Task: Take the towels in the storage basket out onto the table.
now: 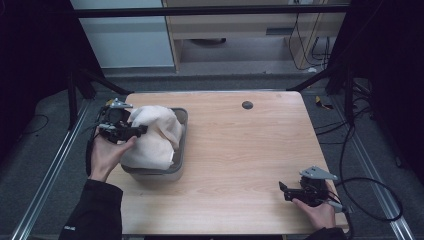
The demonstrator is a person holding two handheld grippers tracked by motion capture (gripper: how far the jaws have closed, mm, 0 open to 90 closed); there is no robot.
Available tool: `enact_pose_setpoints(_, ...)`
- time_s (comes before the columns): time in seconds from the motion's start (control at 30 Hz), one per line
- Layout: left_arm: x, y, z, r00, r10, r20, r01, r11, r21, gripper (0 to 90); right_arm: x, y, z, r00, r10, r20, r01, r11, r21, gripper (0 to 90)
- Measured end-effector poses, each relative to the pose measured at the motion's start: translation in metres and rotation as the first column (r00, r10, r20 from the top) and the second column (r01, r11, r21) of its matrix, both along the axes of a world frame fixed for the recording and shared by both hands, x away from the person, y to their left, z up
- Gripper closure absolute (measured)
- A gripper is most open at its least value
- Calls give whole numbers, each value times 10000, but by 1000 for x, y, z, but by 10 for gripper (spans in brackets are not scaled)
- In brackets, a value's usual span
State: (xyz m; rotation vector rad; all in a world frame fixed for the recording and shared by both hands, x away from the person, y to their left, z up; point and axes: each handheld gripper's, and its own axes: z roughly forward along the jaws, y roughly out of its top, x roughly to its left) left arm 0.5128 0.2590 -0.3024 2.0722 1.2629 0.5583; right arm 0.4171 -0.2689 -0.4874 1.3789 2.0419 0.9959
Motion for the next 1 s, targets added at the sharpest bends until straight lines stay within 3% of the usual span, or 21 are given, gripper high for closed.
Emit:
enact_pose_setpoints(0.6, -17, 6, 31, 9978, -366, 558, 387, 9986, -371, 654, 0, -1, 0, 10000, 5, 90, -4, 10000, -93, 61)
enact_pose_setpoints(1.0, -32, 3, 47, 9924, -758, 968, 816, 9950, -575, 654, 0, -1, 0, 10000, -11, 84, 11, 10000, -63, 60)
